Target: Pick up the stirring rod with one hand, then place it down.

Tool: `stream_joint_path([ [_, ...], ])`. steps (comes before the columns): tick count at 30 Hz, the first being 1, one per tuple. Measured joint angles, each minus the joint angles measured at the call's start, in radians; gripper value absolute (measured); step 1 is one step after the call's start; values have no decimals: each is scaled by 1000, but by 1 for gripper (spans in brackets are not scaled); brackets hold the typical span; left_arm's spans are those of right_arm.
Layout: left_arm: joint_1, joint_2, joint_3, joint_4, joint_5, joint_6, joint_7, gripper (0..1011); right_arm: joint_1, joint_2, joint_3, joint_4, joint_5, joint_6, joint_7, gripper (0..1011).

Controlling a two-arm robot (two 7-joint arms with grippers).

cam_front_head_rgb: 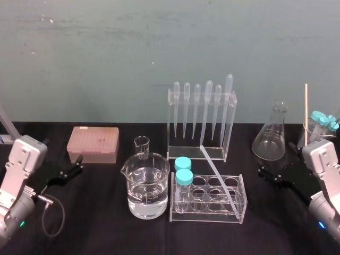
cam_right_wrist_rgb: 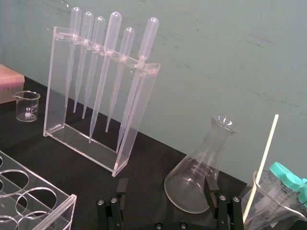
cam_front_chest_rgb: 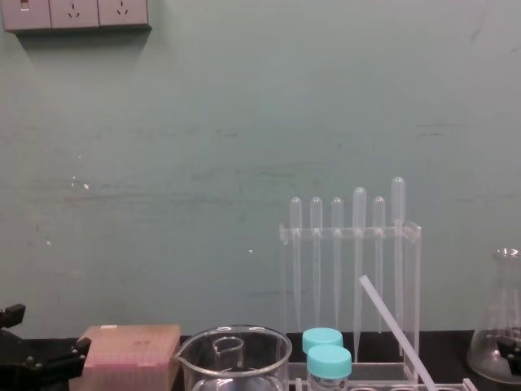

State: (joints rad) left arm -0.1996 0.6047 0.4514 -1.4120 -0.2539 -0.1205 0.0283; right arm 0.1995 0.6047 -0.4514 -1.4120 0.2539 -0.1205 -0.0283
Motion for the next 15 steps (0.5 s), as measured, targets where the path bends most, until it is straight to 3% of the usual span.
stream_joint_path([
  [15, 0, 0, 0, 0, 0, 0, 0, 1000, 0, 0, 0, 0, 0, 0, 0, 1003],
])
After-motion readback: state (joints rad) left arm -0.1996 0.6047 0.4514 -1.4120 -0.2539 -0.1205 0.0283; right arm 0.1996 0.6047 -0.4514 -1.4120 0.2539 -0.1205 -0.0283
